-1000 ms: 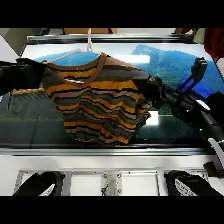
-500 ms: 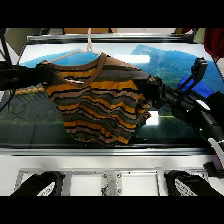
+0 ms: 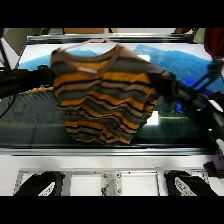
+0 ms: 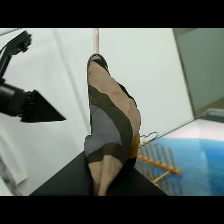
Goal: Fold the clothes and pants, and hang the long-sleeved shirts on hangers.
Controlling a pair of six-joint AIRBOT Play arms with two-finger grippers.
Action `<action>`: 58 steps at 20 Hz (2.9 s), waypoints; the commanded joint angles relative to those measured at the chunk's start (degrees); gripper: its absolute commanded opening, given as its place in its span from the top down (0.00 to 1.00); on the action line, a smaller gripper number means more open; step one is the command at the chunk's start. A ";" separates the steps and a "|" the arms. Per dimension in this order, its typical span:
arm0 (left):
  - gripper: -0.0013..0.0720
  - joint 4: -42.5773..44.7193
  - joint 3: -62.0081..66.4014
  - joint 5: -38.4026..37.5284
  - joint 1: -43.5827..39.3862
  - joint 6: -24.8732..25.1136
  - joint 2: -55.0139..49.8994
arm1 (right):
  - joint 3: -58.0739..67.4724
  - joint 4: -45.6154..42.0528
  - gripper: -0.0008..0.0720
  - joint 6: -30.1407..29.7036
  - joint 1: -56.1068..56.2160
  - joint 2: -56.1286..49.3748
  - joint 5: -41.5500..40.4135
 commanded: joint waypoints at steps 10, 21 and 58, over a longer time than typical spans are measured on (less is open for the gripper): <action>0.96 -5.75 -4.90 8.92 -4.76 1.11 3.23 | 13.99 -15.76 0.97 12.37 -37.44 15.54 -20.55; 0.96 -5.60 -4.90 10.93 -8.79 3.50 -2.80 | 26.29 -41.75 0.97 26.05 -46.01 15.54 -60.92; 0.96 -5.57 -4.90 8.63 -9.49 3.67 2.12 | 29.81 -41.99 0.97 36.17 -68.06 4.44 -63.89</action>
